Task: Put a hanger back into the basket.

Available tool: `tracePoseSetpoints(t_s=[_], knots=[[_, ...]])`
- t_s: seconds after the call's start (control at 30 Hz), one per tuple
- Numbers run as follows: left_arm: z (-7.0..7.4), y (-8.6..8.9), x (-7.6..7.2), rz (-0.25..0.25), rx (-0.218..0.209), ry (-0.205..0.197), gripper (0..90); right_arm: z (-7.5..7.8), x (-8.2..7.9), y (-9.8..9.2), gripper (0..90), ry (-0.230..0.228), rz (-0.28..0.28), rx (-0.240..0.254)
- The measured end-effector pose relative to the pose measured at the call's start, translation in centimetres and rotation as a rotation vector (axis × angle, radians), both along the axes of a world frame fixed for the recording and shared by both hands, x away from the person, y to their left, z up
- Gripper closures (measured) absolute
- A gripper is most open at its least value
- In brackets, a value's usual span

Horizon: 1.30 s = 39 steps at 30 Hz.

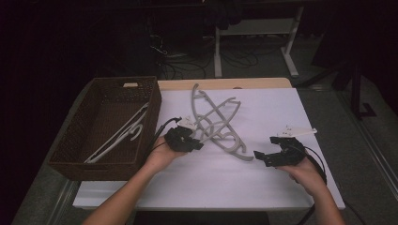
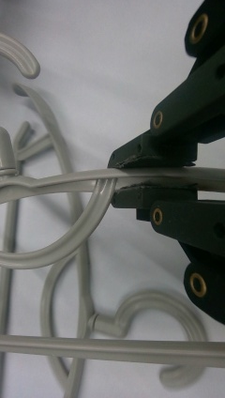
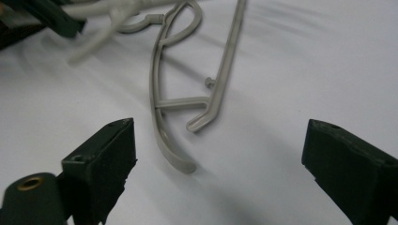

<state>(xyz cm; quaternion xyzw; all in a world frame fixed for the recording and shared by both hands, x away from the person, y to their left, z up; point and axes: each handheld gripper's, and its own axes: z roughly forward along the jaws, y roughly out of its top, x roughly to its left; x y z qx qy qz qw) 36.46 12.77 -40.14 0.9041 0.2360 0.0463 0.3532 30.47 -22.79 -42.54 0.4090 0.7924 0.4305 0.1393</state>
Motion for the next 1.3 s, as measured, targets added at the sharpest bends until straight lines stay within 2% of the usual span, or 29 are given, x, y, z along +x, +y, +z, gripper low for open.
tracePoseSetpoints(t_s=[0.13, 0.23, 0.4, 0.5, 0.67, 0.83, 1.07, 1.2, 1.3], knots=[[2.8, 0.4, 0.1, 0.010, -0.014, -0.004, 81.9, -0.4, -0.3, -0.3, 6.4, 0.002, 0.002, 0.003], [5.3, 0.8, 0.2, 0.019, -0.039, -0.019, 81.9, -0.7, -0.5, -0.6, 3.7, 0.000, 0.004, -0.006], [8.6, 1.7, 0.3, 0.018, -0.034, -0.048, 81.9, -0.9, -0.7, -0.6, 0.9, -0.011, -0.002, -0.022], [10.5, 2.9, 0.3, 0.019, -0.040, -0.068, 81.9, -1.0, -0.6, -0.7, 0.0, -0.014, -0.006, -0.027], [12.3, 5.7, 0.4, 0.034, -0.045, -0.090, 81.9, -1.0, -0.7, -0.9, 0.0, -0.015, -0.005, -0.036], [13.5, 9.7, 0.4, 0.068, -0.055, -0.111, 81.9, -1.2, -1.1, -1.3, 0.0, -0.017, -0.012, -0.028], [14.0, 16.0, 0.4, 0.148, -0.061, -0.135, 81.9, -1.6, -1.8, -2.4, 0.0, -0.024, -0.025, -0.014], [13.5, 19.2, 0.1, 0.195, -0.062, -0.138, 81.9, -1.4, -1.7, -2.4, 0.0, -0.034, -0.033, -0.006], [12.5, 21.2, -0.1, 0.222, -0.072, -0.119, 81.9, -1.6, -1.7, -2.3, 0.0, -0.028, -0.032, -0.015]])
